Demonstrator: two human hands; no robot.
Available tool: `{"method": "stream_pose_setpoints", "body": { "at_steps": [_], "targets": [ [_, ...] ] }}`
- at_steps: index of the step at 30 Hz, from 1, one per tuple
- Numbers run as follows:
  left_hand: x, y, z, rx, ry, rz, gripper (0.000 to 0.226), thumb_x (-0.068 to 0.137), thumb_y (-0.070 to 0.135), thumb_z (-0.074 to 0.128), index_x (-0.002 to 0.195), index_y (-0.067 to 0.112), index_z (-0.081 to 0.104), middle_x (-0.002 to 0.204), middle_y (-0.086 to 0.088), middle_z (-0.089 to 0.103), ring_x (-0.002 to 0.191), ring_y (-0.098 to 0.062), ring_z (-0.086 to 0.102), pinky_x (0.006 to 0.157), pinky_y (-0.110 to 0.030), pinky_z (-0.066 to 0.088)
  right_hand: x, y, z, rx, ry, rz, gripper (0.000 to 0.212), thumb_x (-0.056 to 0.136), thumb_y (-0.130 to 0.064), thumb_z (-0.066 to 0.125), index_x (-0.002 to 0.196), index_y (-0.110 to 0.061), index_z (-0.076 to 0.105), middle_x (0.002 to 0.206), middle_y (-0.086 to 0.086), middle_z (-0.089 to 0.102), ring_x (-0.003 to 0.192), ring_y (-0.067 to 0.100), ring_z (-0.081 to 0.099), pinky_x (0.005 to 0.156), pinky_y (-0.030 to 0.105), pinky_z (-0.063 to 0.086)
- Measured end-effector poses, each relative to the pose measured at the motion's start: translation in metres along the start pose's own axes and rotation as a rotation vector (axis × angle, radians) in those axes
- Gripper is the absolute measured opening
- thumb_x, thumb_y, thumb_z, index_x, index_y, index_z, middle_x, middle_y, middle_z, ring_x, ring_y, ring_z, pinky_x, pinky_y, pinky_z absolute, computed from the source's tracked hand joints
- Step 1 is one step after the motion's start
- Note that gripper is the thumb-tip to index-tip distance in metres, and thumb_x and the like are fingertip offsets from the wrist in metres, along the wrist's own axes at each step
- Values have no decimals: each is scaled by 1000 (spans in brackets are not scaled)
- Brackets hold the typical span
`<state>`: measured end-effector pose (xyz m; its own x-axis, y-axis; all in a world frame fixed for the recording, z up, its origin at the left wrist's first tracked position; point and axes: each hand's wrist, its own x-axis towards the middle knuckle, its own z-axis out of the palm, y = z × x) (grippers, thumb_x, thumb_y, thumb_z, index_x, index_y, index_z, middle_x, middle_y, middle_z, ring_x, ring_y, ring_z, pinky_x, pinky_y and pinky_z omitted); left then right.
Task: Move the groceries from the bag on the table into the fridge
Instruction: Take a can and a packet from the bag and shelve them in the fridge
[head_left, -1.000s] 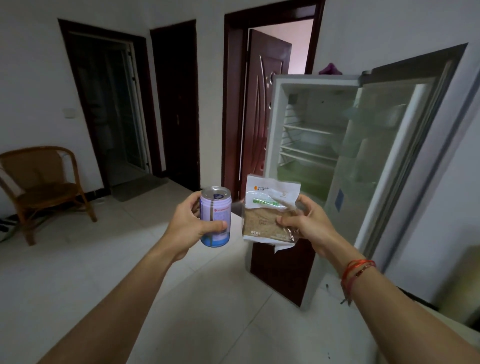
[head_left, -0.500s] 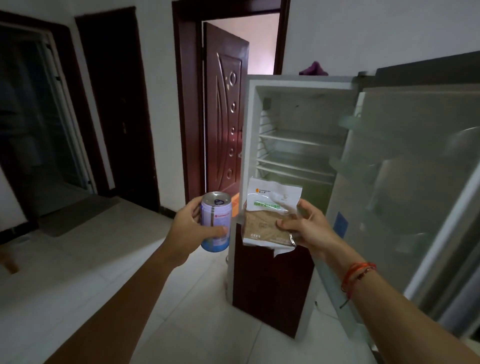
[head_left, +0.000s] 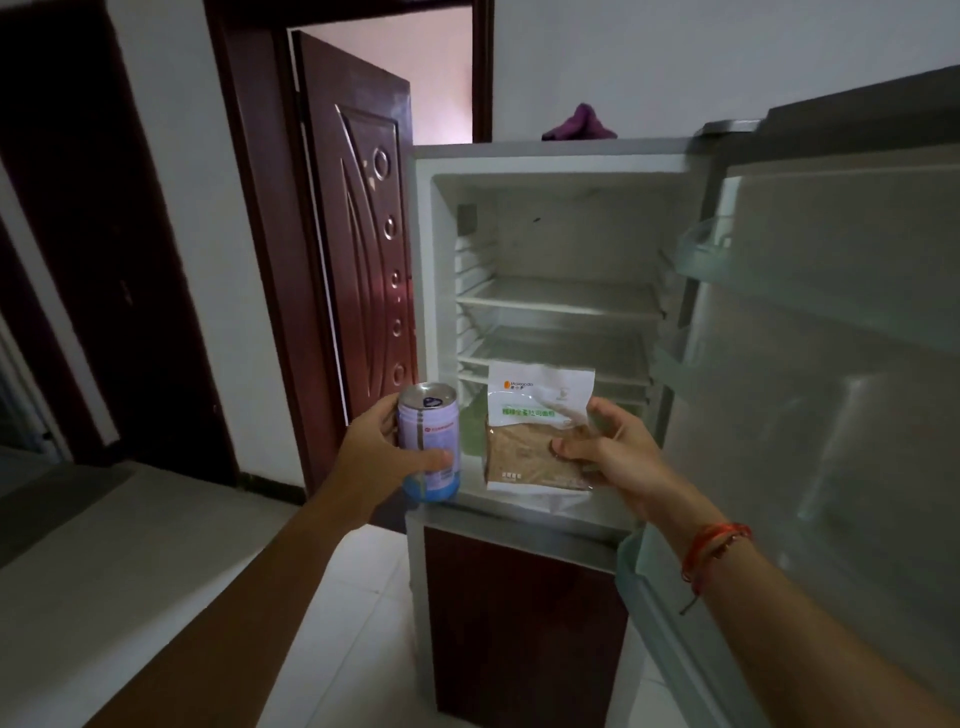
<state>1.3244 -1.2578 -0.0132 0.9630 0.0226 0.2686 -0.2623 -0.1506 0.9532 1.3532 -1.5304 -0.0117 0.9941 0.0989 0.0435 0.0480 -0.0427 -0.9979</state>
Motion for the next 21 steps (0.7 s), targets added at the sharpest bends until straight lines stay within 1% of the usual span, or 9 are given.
{"method": "stream_pose_setpoints", "body": {
  "at_steps": [3,6,7,10,12,14,17,19,21],
  "targets": [
    [56,-6,5,-19,3,33,57,64,-15,80,105,20,63,104,-8,74,94,-25,72,76,-31,60,46,-8,-6,18,19,-22,51,81,9,76,124,-14,63,102,10,76,78,22,76,60,28,58],
    [103,-12,9,-11,-1,56,56,63,-17,80,102,19,63,104,-13,73,96,-32,71,77,-32,61,83,-14,-8,-25,35,-41,49,82,5,77,122,-18,63,110,11,75,90,26,76,71,37,63],
    [117,-14,10,-5,-4,60,56,62,-16,81,102,19,63,105,-13,73,97,-32,71,79,-35,60,94,-15,-8,-29,39,-50,48,82,4,77,122,-19,64,110,10,75,91,27,76,72,39,63],
    [155,-19,12,-2,-14,45,61,56,-6,89,107,17,64,105,-11,73,97,-31,71,84,-46,59,124,-19,-10,-6,84,-57,48,81,6,78,119,-19,64,104,10,76,83,23,76,65,32,61],
    [177,-22,15,-19,-26,45,64,50,3,88,108,17,65,104,-9,74,96,-30,72,85,-48,58,141,-20,-14,4,115,-63,49,80,7,79,120,-17,64,102,10,76,80,22,76,62,31,60],
    [200,-26,19,-32,-48,46,63,53,-1,88,108,17,66,103,-8,75,95,-29,72,86,-50,57,158,-22,-19,-3,141,-75,50,80,6,79,123,-16,63,105,11,75,83,25,76,64,34,61],
    [239,-30,25,-39,-89,59,57,62,-12,83,108,16,65,101,-7,75,93,-25,73,85,-47,59,185,-25,-25,-4,194,-86,50,81,4,78,124,-16,63,111,10,73,91,29,76,71,40,64],
    [266,-31,30,-49,-107,76,55,62,-13,82,104,19,65,98,-3,75,90,-21,73,82,-40,60,205,-28,-28,-23,241,-107,50,80,4,80,123,-15,63,112,12,73,90,28,76,69,39,63],
    [295,-32,34,-66,-134,92,55,62,-15,82,101,20,65,93,0,76,86,-18,74,81,-39,60,224,-34,-30,-58,294,-139,51,79,3,81,124,-16,63,112,13,73,91,28,76,71,38,63]
  ]
}}
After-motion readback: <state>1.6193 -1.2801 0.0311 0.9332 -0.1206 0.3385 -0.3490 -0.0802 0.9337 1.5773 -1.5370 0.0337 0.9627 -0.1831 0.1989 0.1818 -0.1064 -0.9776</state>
